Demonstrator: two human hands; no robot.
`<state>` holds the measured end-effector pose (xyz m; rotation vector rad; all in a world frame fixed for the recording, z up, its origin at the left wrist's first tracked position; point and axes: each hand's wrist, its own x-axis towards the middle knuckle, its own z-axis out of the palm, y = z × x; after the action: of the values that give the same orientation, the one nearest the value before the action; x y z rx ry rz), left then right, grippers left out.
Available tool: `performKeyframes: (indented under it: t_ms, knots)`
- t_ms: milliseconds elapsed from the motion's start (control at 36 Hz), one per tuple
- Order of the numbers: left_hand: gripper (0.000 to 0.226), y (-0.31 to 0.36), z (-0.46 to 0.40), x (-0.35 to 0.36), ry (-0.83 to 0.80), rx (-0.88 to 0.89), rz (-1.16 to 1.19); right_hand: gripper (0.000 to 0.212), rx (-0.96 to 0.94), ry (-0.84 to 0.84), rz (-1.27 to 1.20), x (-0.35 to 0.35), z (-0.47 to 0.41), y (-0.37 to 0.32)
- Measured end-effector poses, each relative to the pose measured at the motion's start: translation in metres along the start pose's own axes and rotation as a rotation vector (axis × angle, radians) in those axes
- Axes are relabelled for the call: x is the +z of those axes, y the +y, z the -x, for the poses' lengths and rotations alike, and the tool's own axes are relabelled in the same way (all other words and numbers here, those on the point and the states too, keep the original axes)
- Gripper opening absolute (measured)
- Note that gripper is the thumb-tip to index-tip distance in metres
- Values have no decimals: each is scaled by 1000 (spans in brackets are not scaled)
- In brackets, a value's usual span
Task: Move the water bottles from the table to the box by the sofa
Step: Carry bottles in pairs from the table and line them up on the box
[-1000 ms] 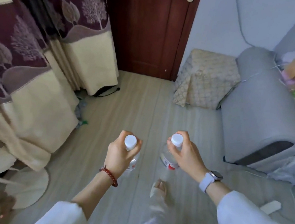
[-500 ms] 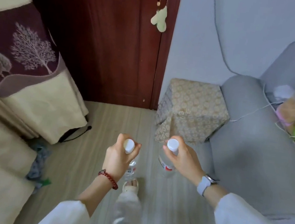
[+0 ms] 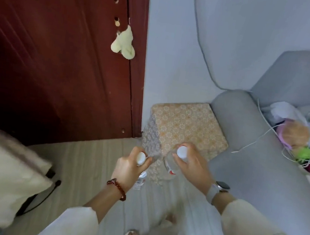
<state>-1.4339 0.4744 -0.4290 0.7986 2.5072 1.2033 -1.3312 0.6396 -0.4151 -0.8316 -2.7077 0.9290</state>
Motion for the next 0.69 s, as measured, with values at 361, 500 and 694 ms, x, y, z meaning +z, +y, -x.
performKeyframes:
  t_ms: [361,500,694]
  knots:
    - [33,18,-200,110,-114,-136,-68,39,81,-84,152,-21,-191,103]
    - [41,16,-274,157,-53,-190,-152,41,44,-115,197,-19,-270,144]
    - [44,-6,-372,208,43,-219,-204,47,0,-151,184,13,-369,186]
